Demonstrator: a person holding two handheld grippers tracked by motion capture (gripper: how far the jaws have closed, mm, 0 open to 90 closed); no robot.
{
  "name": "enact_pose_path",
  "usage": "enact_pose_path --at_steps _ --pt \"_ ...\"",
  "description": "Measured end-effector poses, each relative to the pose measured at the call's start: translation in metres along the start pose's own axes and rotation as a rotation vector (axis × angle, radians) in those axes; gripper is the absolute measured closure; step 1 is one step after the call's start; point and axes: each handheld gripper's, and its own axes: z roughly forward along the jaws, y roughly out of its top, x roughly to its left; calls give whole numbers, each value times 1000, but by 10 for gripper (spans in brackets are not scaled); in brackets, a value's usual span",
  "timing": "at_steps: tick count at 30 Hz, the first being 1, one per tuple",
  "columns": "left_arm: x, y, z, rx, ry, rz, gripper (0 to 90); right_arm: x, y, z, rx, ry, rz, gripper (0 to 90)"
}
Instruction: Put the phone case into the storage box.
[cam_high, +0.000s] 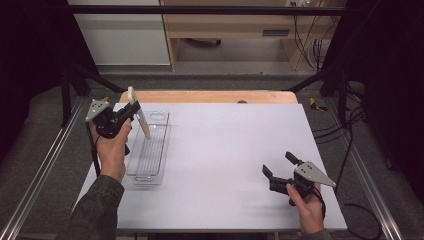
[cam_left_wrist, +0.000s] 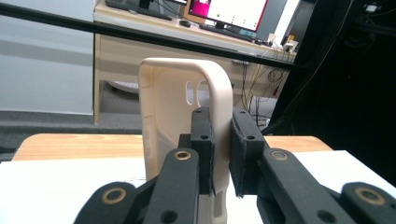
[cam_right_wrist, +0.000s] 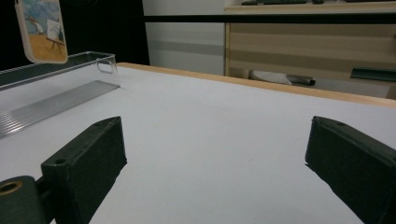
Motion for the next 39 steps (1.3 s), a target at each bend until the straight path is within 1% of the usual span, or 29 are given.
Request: enact_pose_path --at_steps 1,3,5,9,11,15,17,19,22,24,27,32,39 --pt "1 -1 2 3 3 -3 806 1 0 1 -1 2 6 49" --pt "4 -4 6 12 15 -10 806 4 -1 3 5 8 -9 48" --pt "6 -7 10 11 17 -16 806 5 -1 5 4 8 -9 48" --pt "8 -12 17 11 22 -4 806 8 -3 6 13 15 -30 48" --pt "9 -14 20 5 24 -2 806 8 -5 5 16 18 -29 48" --pt "13 -16 22 -17 31 -8 806 6 -8 2 33 14 -49 46" --pt "15 -16 22 -29 41 -10 806 5 -8 -1 27 7 -55 47" --pt "17 -15 21 -40 51 -26 806 6 -6 -3 17 2 -56 47" --pt "18 -14 20 -37 49 -26 806 6 -6 -4 14 -2 -52 47" --pt "17 -13 21 -35 43 -34 806 6 -7 -3 15 -4 -52 46" --pt "14 -13 27 -20 42 -13 806 5 -8 -3 20 -8 -48 47" --pt "11 -18 35 -1 79 15 806 5 -8 -4 20 -12 -45 47" --pt "12 -20 42 1 111 11 806 4 -9 -4 22 -11 -41 47"
